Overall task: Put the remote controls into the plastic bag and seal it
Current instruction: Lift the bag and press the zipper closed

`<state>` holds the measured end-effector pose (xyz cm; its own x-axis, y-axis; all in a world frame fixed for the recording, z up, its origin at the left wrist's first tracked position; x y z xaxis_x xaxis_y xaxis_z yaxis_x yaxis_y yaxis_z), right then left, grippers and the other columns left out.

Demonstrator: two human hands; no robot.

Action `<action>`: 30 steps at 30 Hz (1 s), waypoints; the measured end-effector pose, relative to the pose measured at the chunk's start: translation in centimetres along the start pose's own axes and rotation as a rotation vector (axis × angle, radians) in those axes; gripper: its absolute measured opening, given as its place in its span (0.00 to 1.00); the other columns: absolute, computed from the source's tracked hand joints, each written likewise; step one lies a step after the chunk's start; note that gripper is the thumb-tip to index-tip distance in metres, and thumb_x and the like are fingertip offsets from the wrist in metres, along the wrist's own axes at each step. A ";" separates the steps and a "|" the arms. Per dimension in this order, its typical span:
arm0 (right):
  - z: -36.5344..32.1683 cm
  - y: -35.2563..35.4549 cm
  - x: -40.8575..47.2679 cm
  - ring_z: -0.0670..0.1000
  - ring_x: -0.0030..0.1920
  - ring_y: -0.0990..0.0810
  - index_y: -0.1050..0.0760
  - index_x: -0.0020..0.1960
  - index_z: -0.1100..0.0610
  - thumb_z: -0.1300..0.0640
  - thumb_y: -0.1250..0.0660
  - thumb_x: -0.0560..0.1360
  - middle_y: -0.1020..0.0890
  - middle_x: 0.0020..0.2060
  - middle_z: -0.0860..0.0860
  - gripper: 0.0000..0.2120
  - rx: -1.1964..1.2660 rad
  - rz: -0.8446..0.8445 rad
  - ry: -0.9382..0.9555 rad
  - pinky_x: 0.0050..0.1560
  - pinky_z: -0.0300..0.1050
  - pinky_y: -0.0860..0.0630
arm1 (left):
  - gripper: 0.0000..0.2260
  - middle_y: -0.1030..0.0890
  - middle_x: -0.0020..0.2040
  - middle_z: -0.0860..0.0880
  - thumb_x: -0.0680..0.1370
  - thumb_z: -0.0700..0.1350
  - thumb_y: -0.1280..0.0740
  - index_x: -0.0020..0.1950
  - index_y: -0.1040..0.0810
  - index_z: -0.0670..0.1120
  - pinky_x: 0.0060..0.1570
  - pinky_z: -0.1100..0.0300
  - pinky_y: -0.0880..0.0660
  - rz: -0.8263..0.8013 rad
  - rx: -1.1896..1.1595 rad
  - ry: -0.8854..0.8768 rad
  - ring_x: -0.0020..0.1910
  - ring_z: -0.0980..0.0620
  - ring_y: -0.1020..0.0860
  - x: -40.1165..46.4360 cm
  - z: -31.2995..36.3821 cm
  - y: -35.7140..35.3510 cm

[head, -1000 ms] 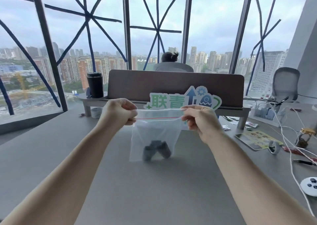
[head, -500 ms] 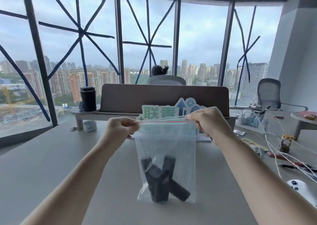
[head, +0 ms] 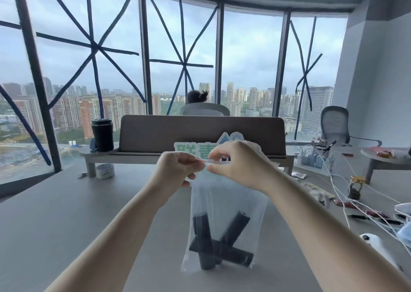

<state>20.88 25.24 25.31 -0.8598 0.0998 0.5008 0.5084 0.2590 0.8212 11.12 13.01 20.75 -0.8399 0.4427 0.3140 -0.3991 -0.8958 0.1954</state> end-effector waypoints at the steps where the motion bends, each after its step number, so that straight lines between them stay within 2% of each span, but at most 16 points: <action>1: 0.0 -0.1 0.3 0.46 0.48 0.20 0.15 0.50 0.50 0.45 0.29 0.73 0.16 0.40 0.43 0.11 -0.013 0.006 -0.009 0.54 0.45 0.27 | 0.01 0.21 0.26 0.55 0.69 0.41 0.26 0.39 0.16 0.45 0.25 0.65 0.27 -0.001 0.006 -0.005 0.25 0.60 0.26 0.0 0.2 -0.1; 3: 0.4 0.0 0.6 0.44 0.40 0.20 0.14 0.45 0.52 0.50 0.28 0.73 0.19 0.33 0.42 0.06 0.028 0.014 -0.046 0.50 0.46 0.23 | 0.03 0.20 0.28 0.55 0.69 0.41 0.26 0.41 0.16 0.44 0.25 0.66 0.27 0.004 0.008 -0.001 0.26 0.59 0.25 0.0 0.3 0.1; 7: 0.9 -0.3 1.1 0.42 0.38 0.21 0.14 0.42 0.52 0.53 0.27 0.71 0.21 0.30 0.40 0.05 0.054 0.003 -0.069 0.48 0.46 0.22 | 0.03 0.17 0.31 0.54 0.70 0.42 0.28 0.41 0.17 0.43 0.26 0.65 0.27 -0.007 -0.007 0.015 0.27 0.58 0.24 -0.1 0.0 0.4; 10: 1.0 -0.4 1.4 0.44 0.40 0.19 0.14 0.39 0.53 0.53 0.25 0.70 0.18 0.31 0.42 0.04 0.110 0.005 -0.086 0.48 0.47 0.20 | 0.03 0.17 0.31 0.53 0.71 0.41 0.28 0.42 0.18 0.42 0.25 0.65 0.28 -0.008 -0.017 -0.002 0.26 0.58 0.25 -0.1 0.3 0.1; 14: 1.0 -0.5 2.0 0.42 0.33 0.23 0.14 0.39 0.56 0.56 0.25 0.70 0.15 0.33 0.48 0.04 0.174 -0.066 -0.100 0.45 0.46 0.21 | 0.01 0.18 0.31 0.53 0.71 0.39 0.28 0.40 0.18 0.42 0.22 0.67 0.30 0.008 0.015 -0.040 0.24 0.58 0.27 -0.1 0.8 -0.4; 19: 1.1 -0.9 2.3 0.47 0.34 0.22 0.14 0.38 0.58 0.59 0.25 0.69 0.14 0.37 0.56 0.03 0.237 -0.117 -0.118 0.47 0.55 0.19 | 0.03 0.19 0.30 0.53 0.70 0.38 0.29 0.36 0.18 0.44 0.22 0.66 0.33 0.018 0.066 -0.088 0.22 0.57 0.28 0.1 0.9 -0.4; 22: 0.8 -1.0 2.1 0.48 0.33 0.24 0.15 0.39 0.59 0.60 0.27 0.70 0.14 0.37 0.59 0.03 0.217 -0.125 -0.126 0.45 0.52 0.19 | 0.03 0.19 0.31 0.53 0.71 0.39 0.30 0.37 0.19 0.43 0.23 0.65 0.32 0.017 0.090 -0.102 0.23 0.57 0.28 0.1 0.8 -0.4; 26: 0.4 -1.0 1.9 0.47 0.35 0.25 0.15 0.41 0.57 0.58 0.28 0.72 0.20 0.32 0.49 0.04 0.164 -0.081 -0.122 0.35 0.37 0.28 | 0.07 0.23 0.27 0.55 0.72 0.39 0.31 0.33 0.22 0.46 0.23 0.67 0.33 0.015 0.087 -0.109 0.22 0.58 0.31 0.2 0.5 -0.6; 28: 0.3 -1.3 1.9 0.47 0.37 0.24 0.16 0.40 0.56 0.56 0.29 0.72 0.21 0.32 0.46 0.04 0.141 -0.054 -0.114 0.36 0.41 0.28 | 0.09 0.25 0.28 0.54 0.72 0.39 0.32 0.32 0.24 0.47 0.25 0.66 0.34 0.022 0.096 -0.125 0.24 0.57 0.32 0.3 0.3 -0.6; 30: 0.2 -1.7 2.0 0.48 0.38 0.21 0.19 0.38 0.53 0.53 0.29 0.72 0.20 0.32 0.45 0.05 0.116 -0.041 -0.096 0.42 0.46 0.23 | 0.09 0.25 0.31 0.52 0.73 0.40 0.33 0.32 0.24 0.48 0.27 0.66 0.34 0.058 0.135 -0.155 0.27 0.56 0.33 0.4 0.1 -0.5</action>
<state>18.30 25.18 24.80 -0.8831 0.1771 0.4344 0.4687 0.3731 0.8007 11.05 13.66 20.89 -0.7891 0.4002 0.4660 -0.2897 -0.9114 0.2921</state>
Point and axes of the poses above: each hand's wrist, its own x-axis towards the middle knuckle, its own y-axis out of the back of the hand, z = x × y, the point moved 6 cm from there along x, towards the middle knuckle
